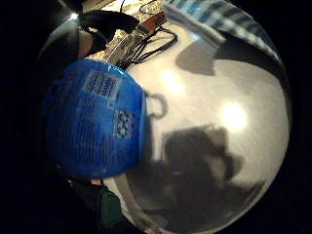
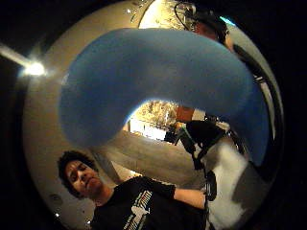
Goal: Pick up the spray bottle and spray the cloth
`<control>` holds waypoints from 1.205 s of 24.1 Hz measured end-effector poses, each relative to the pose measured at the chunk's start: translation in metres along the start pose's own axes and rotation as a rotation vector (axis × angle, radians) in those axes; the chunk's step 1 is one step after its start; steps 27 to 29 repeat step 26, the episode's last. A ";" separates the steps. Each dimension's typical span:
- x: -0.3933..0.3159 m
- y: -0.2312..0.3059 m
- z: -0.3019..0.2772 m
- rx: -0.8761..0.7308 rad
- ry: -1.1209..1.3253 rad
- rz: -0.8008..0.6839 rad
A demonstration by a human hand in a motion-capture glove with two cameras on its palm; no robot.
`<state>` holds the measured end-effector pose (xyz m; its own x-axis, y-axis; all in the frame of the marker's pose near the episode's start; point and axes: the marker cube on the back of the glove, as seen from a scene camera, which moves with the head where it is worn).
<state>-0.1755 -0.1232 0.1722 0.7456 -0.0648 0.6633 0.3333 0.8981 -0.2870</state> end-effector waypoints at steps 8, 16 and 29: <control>0.004 0.075 -0.086 0.123 0.295 0.018; 0.009 0.138 -0.148 0.194 0.642 0.072; 0.022 0.163 -0.159 0.223 0.818 0.114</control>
